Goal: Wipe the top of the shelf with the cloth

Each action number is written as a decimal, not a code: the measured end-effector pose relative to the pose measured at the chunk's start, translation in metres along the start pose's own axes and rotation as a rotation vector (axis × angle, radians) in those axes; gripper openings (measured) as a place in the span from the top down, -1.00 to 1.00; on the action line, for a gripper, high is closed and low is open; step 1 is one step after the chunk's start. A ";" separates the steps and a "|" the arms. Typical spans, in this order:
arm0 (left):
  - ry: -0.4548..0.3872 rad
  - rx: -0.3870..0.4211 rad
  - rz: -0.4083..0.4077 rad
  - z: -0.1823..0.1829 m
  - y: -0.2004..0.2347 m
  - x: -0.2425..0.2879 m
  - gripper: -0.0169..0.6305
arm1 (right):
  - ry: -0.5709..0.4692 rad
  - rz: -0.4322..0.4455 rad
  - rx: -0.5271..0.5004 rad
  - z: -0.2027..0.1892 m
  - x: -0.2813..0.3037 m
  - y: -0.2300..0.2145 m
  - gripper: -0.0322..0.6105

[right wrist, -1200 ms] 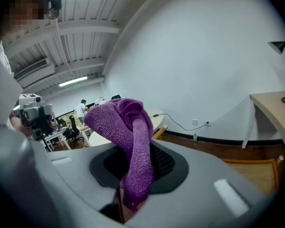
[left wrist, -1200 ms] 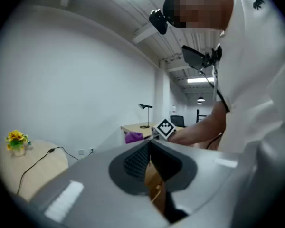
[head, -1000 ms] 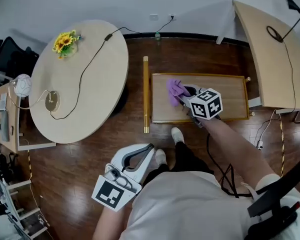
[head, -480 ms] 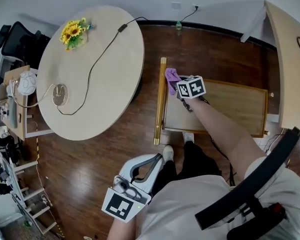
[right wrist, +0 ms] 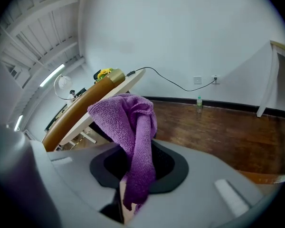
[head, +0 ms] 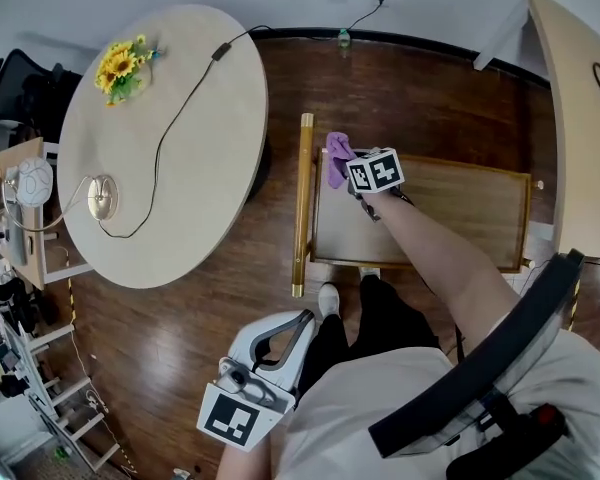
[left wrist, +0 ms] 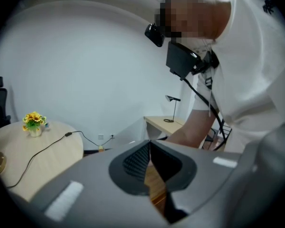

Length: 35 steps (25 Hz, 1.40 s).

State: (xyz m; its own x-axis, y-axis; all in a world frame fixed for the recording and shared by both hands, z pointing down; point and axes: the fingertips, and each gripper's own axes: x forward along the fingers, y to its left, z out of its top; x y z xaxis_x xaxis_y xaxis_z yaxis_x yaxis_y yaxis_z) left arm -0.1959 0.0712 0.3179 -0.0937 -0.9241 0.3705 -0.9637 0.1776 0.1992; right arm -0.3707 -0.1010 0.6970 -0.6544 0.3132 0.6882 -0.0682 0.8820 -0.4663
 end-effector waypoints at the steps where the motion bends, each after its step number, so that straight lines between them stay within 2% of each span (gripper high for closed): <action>1: 0.003 0.004 -0.008 0.001 -0.001 0.003 0.87 | -0.001 -0.008 0.006 -0.002 -0.005 -0.006 0.64; 18: 0.020 0.076 -0.230 0.019 -0.035 0.068 0.87 | -0.033 -0.194 0.110 -0.052 -0.128 -0.134 0.64; 29: 0.037 0.111 -0.335 0.021 -0.064 0.103 0.87 | -0.031 -0.392 0.187 -0.104 -0.237 -0.243 0.64; 35: 0.061 0.124 -0.363 0.017 -0.073 0.113 0.87 | -0.010 -0.510 0.207 -0.133 -0.300 -0.302 0.65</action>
State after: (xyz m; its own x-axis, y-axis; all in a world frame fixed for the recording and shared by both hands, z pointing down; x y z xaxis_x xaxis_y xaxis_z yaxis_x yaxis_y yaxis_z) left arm -0.1402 -0.0518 0.3294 0.2704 -0.8968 0.3501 -0.9548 -0.2032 0.2171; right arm -0.0536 -0.4141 0.7049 -0.5068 -0.1403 0.8506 -0.5250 0.8328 -0.1754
